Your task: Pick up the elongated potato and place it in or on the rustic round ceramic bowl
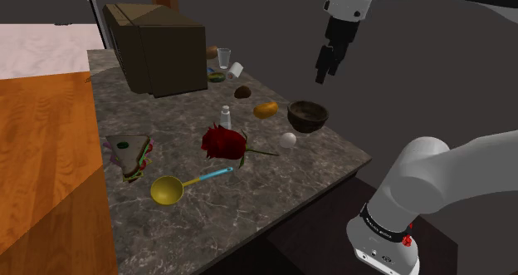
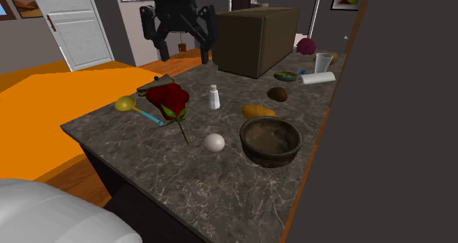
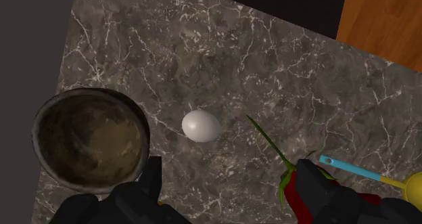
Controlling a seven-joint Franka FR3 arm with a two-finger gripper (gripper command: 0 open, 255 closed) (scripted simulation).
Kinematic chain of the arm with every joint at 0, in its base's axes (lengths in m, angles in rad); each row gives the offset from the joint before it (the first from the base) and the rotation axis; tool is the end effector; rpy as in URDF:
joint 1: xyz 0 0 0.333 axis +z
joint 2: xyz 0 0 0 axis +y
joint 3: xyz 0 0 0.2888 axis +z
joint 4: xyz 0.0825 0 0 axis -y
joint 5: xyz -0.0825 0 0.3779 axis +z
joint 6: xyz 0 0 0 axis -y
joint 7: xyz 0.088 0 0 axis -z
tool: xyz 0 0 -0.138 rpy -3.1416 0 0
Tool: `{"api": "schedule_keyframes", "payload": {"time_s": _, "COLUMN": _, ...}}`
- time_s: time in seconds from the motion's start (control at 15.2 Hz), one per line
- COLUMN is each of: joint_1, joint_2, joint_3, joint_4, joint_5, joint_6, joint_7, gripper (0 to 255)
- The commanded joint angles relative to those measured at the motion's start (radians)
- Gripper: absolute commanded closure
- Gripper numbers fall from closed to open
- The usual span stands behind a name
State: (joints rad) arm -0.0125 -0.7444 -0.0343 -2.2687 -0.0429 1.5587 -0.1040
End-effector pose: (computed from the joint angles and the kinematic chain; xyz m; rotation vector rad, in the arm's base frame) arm 0.3308 -0.0239 0.5662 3.1175 0.1008 0.0509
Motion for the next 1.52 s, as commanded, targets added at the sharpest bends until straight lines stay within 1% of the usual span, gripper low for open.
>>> {"api": "schedule_keyframes", "payload": {"time_s": 0.0, "joint_1": 0.000, "joint_2": 0.000, "joint_3": 0.000, "joint_4": 0.000, "joint_5": 0.000, "joint_6": 0.000, "joint_7": 0.000, "gripper": 0}}
{"api": "schedule_keyframes", "payload": {"time_s": 0.2, "joint_1": 0.018, "joint_2": 0.049, "joint_3": -0.072, "joint_4": -0.022, "joint_5": -0.040, "joint_6": 0.065, "joint_7": -0.151, "gripper": 0}}
{"api": "schedule_keyframes", "payload": {"time_s": 0.46, "joint_1": 0.044, "joint_2": 0.142, "joint_3": -0.165, "joint_4": -0.024, "joint_5": -0.081, "joint_6": 0.154, "joint_7": -0.348, "gripper": 0}}
{"api": "schedule_keyframes", "payload": {"time_s": 0.79, "joint_1": 0.082, "joint_2": 0.296, "joint_3": -0.271, "joint_4": 0.013, "joint_5": -0.102, "joint_6": 0.263, "joint_7": -0.595, "gripper": 0}}
{"api": "schedule_keyframes", "payload": {"time_s": 1.12, "joint_1": 0.122, "joint_2": 0.484, "joint_3": -0.359, "joint_4": 0.090, "joint_5": -0.078, "joint_6": 0.361, "joint_7": -0.847, "gripper": 0}}
{"api": "schedule_keyframes", "payload": {"time_s": 1.45, "joint_1": 0.145, "joint_2": 0.693, "joint_3": -0.412, "joint_4": 0.201, "joint_5": -0.006, "joint_6": 0.434, "joint_7": -1.103, "gripper": 0}}
